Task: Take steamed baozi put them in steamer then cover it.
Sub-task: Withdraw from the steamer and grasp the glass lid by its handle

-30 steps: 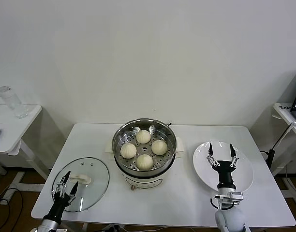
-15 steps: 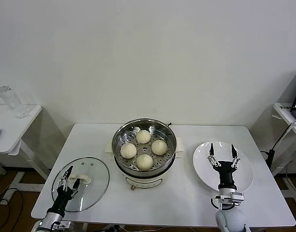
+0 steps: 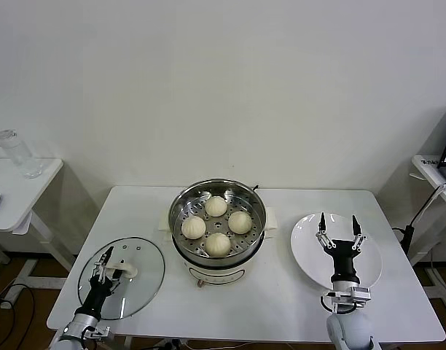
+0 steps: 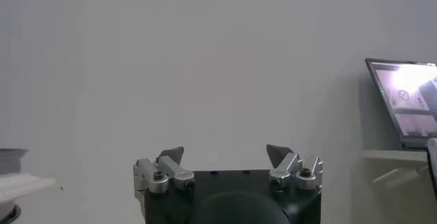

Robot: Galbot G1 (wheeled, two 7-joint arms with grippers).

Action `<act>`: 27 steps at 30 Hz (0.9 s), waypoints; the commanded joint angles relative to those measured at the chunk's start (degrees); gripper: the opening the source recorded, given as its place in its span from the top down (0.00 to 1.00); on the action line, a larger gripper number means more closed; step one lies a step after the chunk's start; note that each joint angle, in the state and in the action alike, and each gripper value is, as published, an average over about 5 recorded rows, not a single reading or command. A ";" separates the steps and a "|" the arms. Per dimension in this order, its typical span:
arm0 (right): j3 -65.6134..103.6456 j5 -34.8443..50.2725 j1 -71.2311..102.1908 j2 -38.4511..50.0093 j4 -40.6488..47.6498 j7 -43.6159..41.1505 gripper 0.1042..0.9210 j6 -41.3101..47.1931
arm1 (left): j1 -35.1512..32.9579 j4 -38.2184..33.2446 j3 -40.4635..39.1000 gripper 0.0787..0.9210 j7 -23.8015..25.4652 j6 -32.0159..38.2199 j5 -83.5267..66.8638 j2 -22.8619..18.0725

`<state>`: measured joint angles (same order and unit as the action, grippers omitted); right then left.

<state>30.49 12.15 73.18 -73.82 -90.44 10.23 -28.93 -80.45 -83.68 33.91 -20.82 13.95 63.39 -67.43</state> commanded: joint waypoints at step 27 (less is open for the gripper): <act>-0.89 -1.81 -1.16 -0.62 0.24 -0.05 0.12 0.02 | -1.49 -13.97 7.29 0.86 1.65 -1.80 -3.27 2.49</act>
<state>29.73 10.68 72.09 -74.29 -90.26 10.23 -28.83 -81.26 -85.65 35.81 -19.80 14.18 62.05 -66.17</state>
